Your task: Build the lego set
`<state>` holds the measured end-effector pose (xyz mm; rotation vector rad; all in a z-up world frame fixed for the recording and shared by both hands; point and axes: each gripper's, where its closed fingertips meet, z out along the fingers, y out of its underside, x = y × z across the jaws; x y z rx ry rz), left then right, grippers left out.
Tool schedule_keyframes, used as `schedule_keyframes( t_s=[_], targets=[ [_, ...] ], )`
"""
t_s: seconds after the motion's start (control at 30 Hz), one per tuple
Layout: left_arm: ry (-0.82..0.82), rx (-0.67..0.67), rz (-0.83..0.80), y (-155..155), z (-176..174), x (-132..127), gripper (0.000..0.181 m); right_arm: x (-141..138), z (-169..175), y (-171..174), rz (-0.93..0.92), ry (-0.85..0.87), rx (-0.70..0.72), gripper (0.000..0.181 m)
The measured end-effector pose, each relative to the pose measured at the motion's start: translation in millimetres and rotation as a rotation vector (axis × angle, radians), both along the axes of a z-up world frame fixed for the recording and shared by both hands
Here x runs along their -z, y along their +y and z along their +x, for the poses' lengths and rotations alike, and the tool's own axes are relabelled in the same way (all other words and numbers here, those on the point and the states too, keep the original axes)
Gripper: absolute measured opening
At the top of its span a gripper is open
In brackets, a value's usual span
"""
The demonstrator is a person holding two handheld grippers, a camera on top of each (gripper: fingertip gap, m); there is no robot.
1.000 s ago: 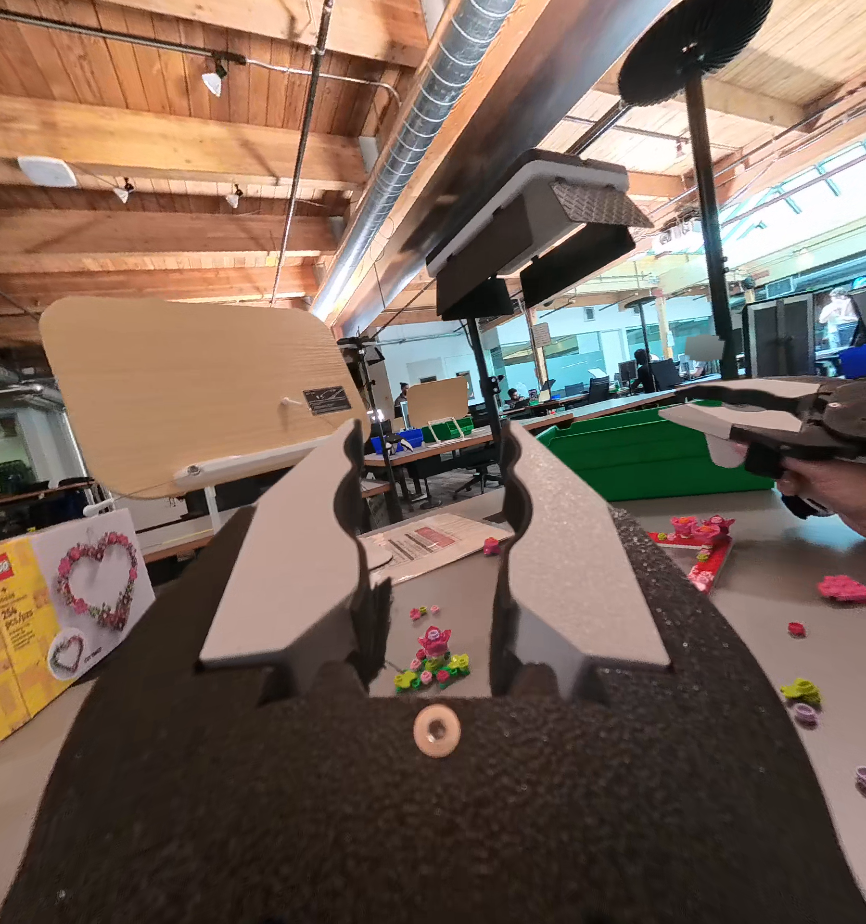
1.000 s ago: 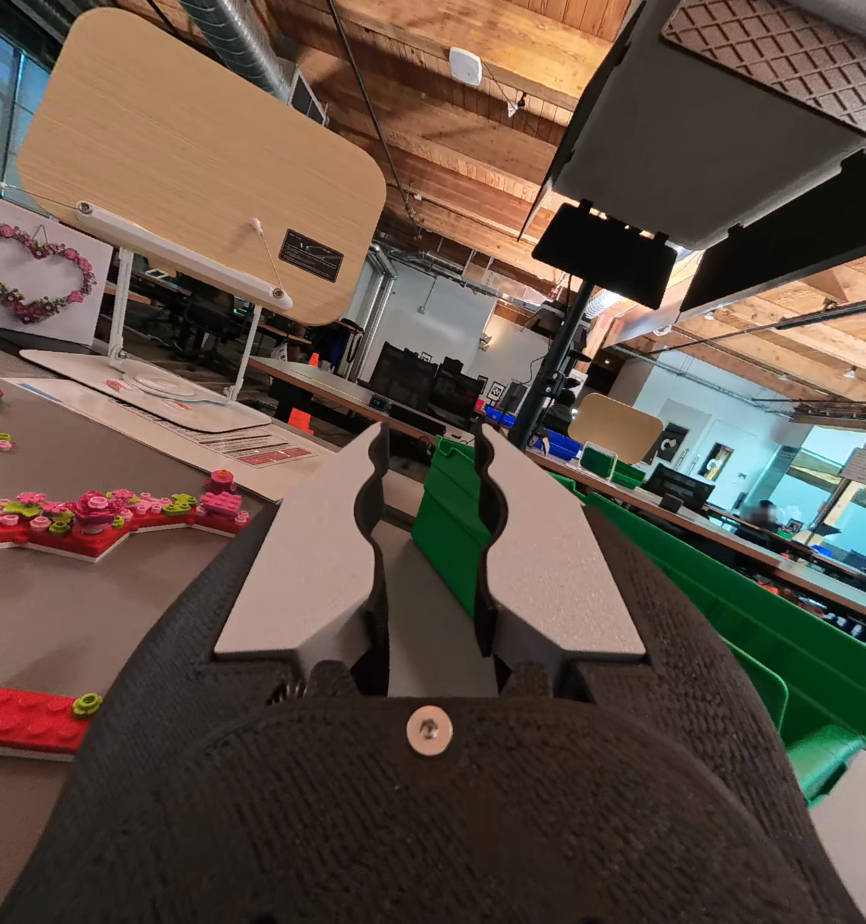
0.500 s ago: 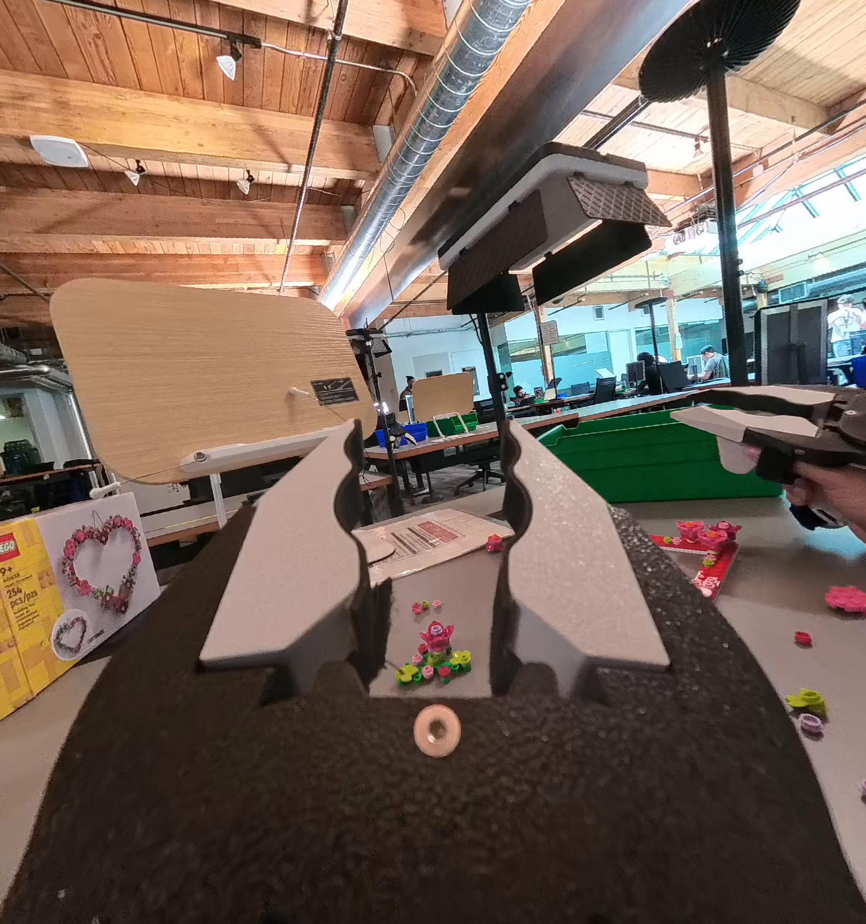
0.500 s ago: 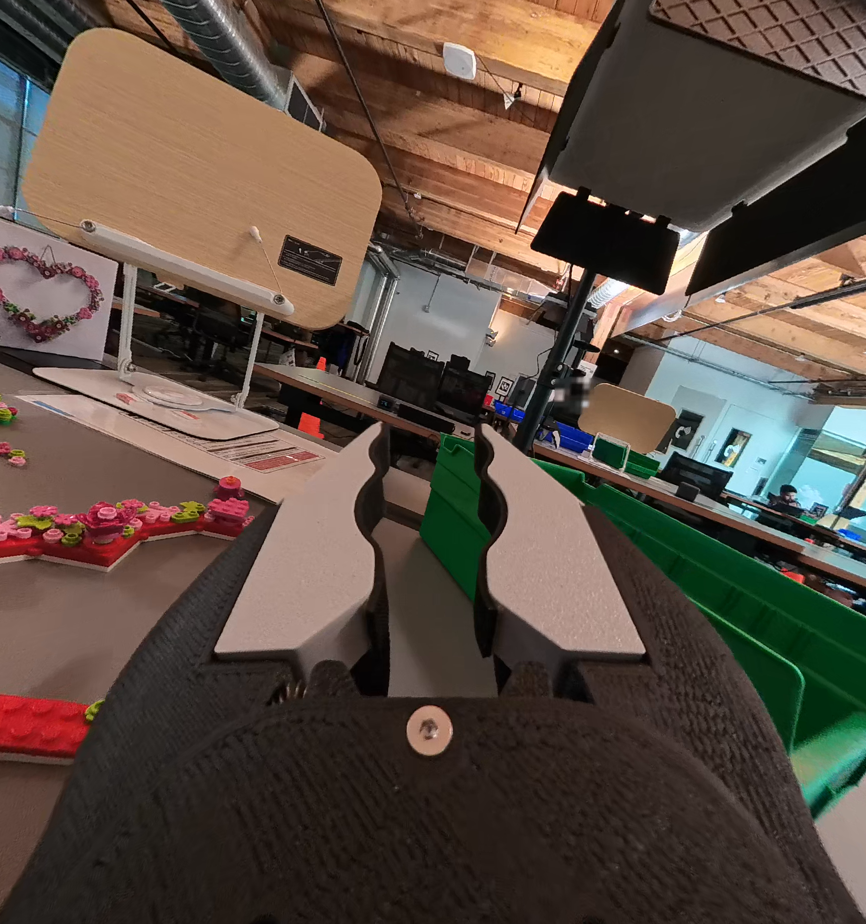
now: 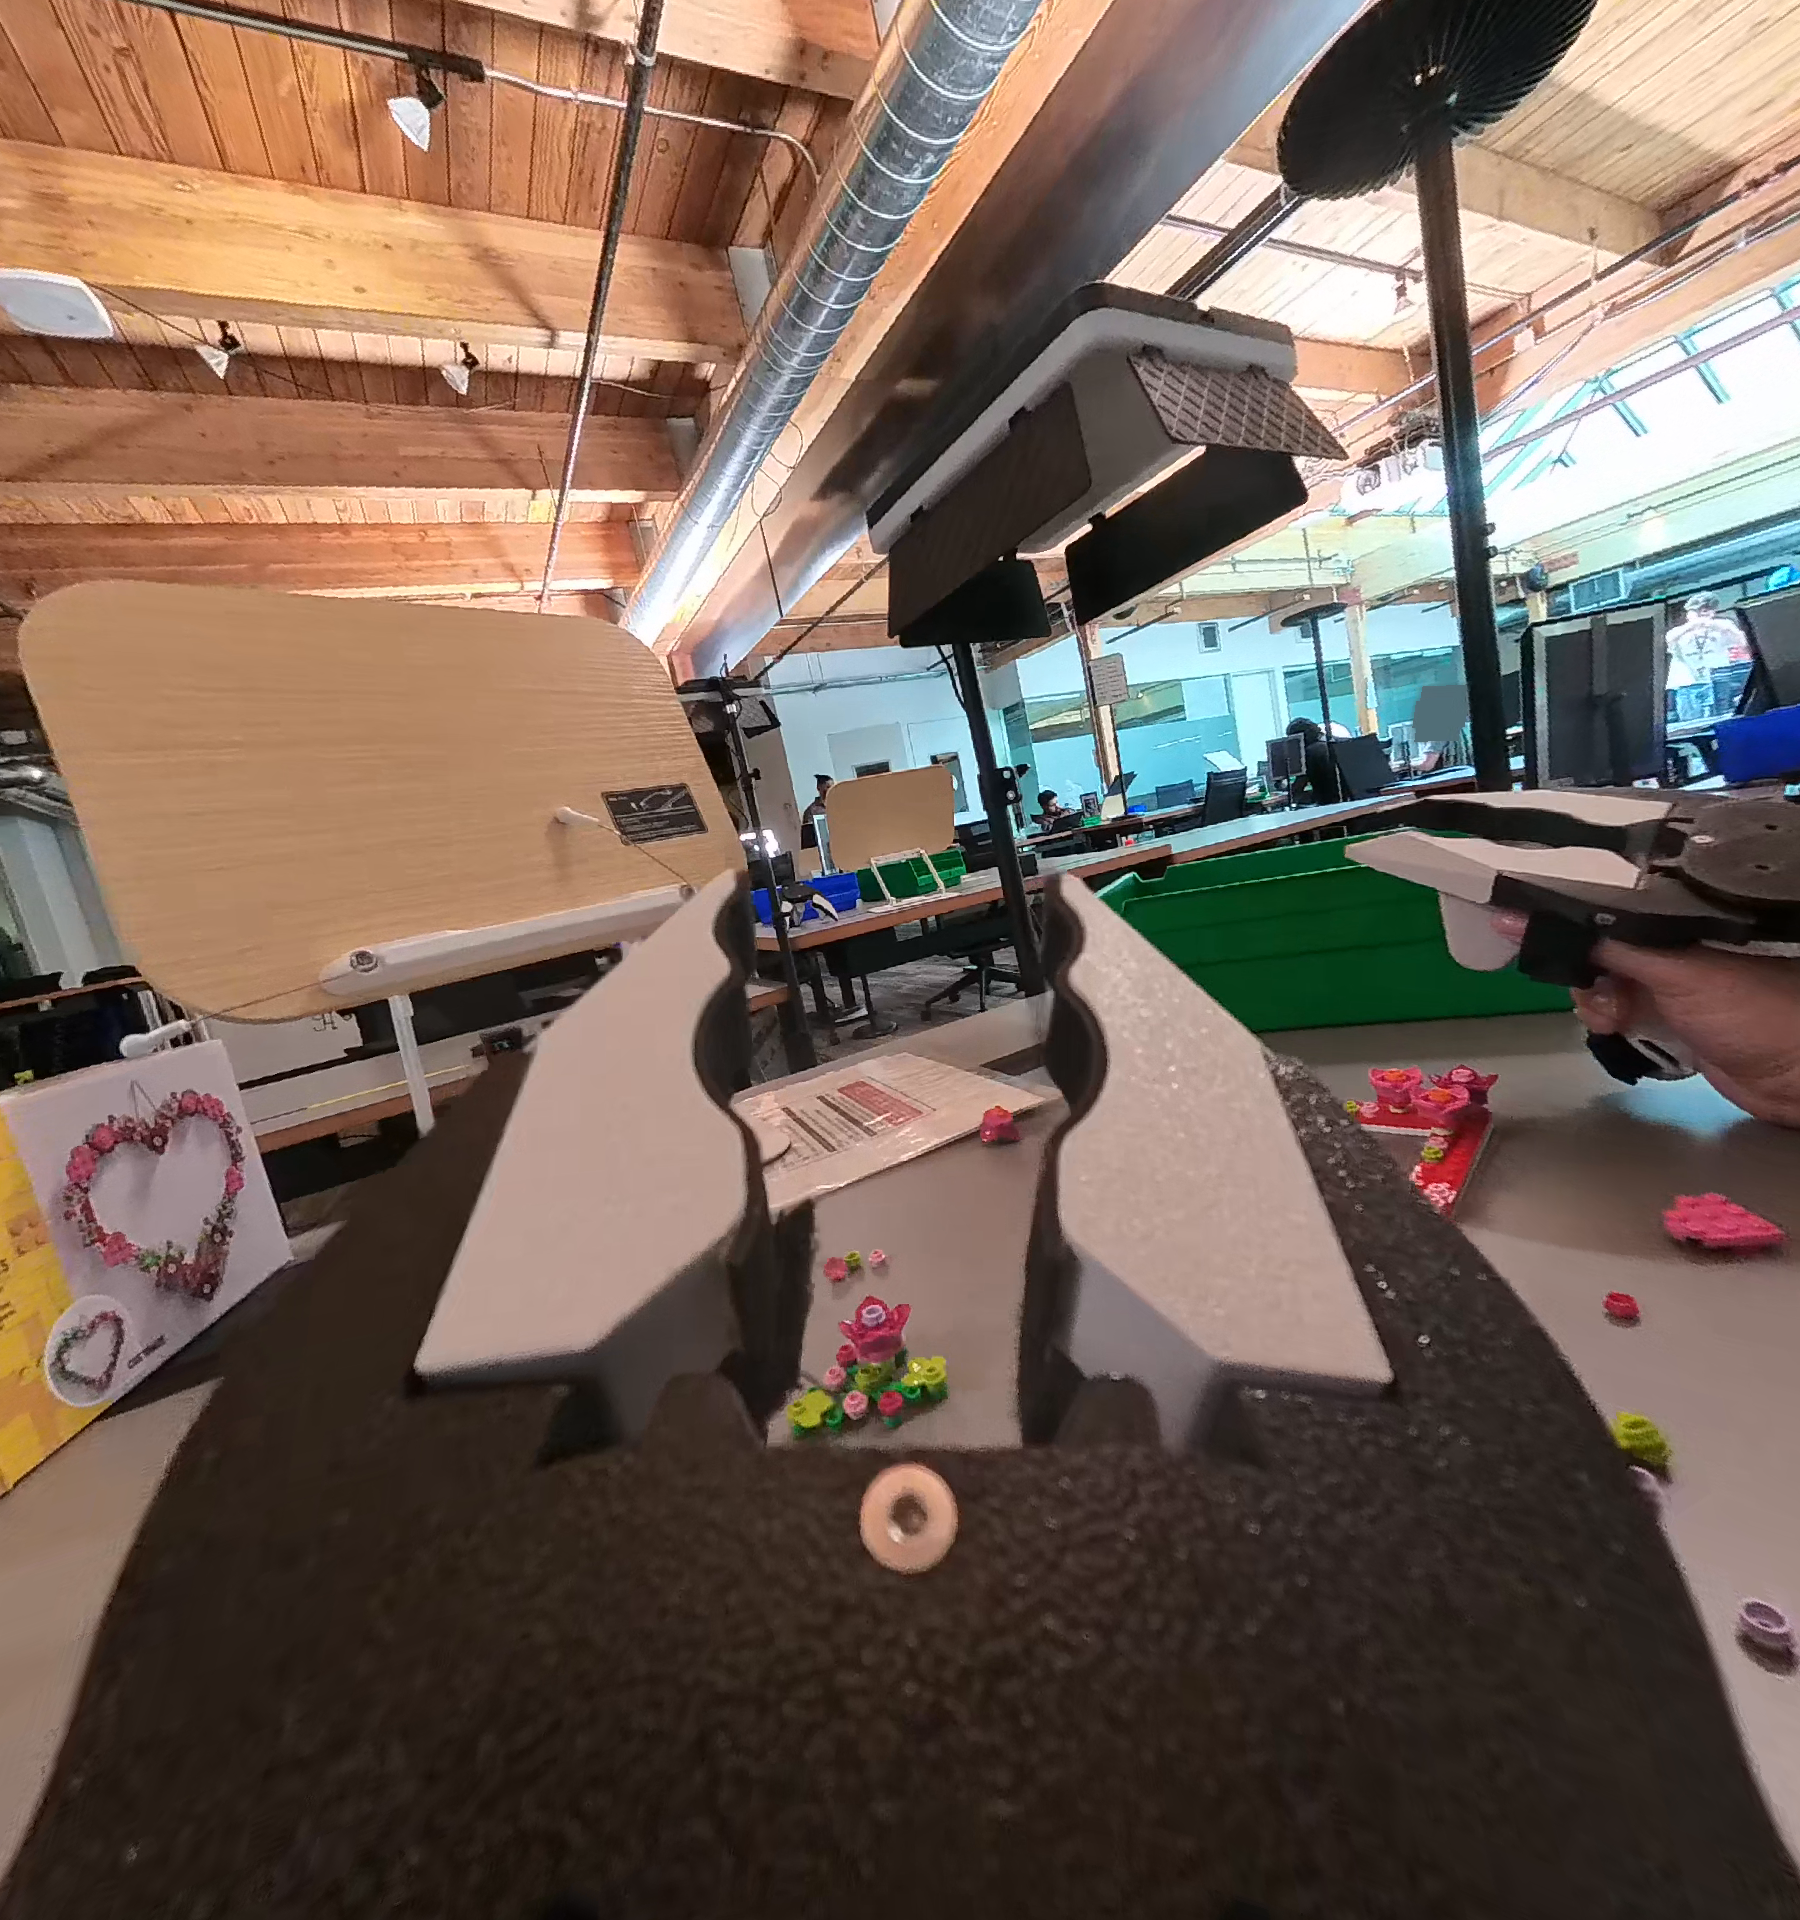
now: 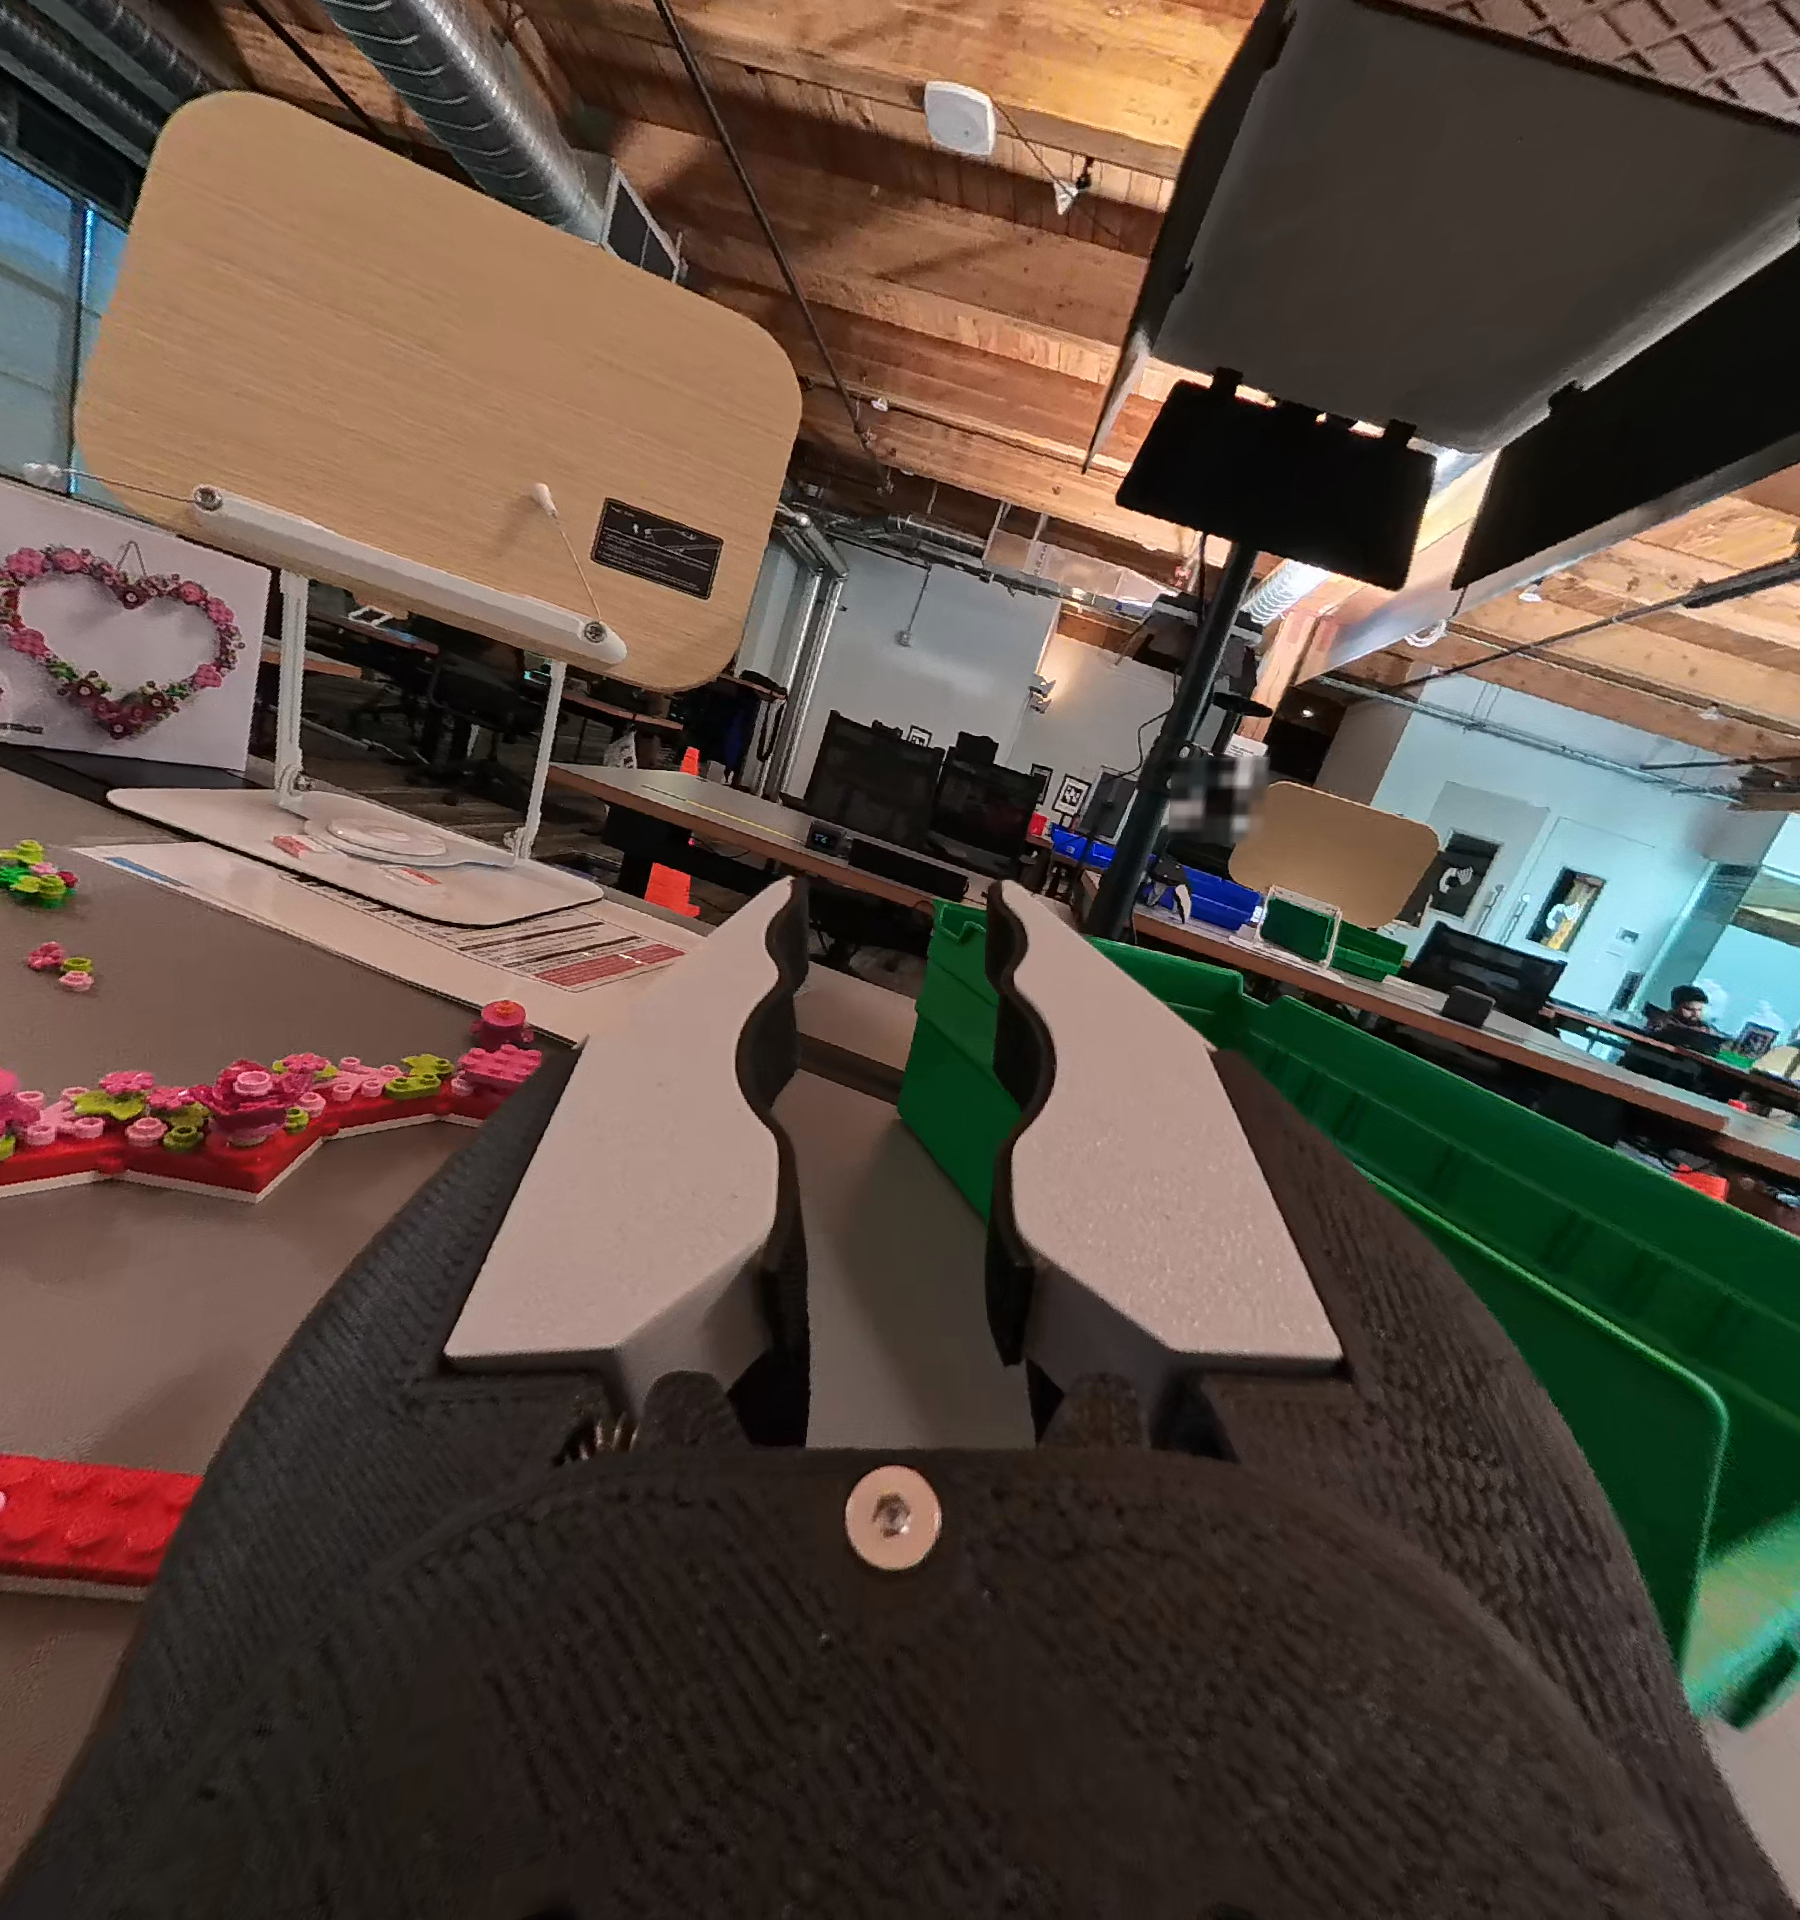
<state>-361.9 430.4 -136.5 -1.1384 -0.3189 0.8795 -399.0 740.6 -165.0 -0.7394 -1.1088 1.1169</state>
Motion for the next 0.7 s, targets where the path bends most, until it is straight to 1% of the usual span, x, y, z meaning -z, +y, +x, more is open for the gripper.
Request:
schedule_keyframes(
  t_s=[0.1,0.2,0.3,0.4,0.47,0.53,0.6,0.67,0.7],
  targets=[
    [-0.015,0.028,-0.005,3.6,2.5,2.9,0.053,-3.3,4.9,7.3,-0.039,0.013,0.019,0.033],
    [0.008,0.031,-0.019,4.7,7.5,1.3,0.053,-6.8,12.1,15.7,-0.058,0.015,0.063,0.033],
    [0.044,0.024,-0.042,6.6,11.6,-1.0,0.053,-9.0,22.8,19.2,-0.080,-0.002,0.086,0.036],
    [0.052,0.032,-0.053,10.7,14.1,-0.6,0.053,-6.3,36.2,15.1,-0.071,-0.047,0.082,0.038],
    [0.055,0.034,-0.065,12.4,14.6,0.7,0.053,2.7,44.5,7.5,-0.067,-0.130,0.063,0.039],
    [0.056,0.027,-0.075,12.4,13.2,2.2,0.053,16.2,54.0,-10.3,-0.103,-0.246,-0.017,0.041],
    [0.044,0.026,-0.069,11.2,11.2,2.4,0.053,38.2,65.0,-32.1,-0.113,-0.406,-0.099,0.041],
    [0.029,0.034,-0.050,9.9,9.7,1.6,0.053,66.3,78.9,-49.0,-0.122,-0.575,-0.137,0.043],
    [0.020,0.036,-0.044,9.9,8.3,1.6,0.053,73.9,85.6,-55.1,-0.116,-0.622,-0.142,0.044]
  ],
)
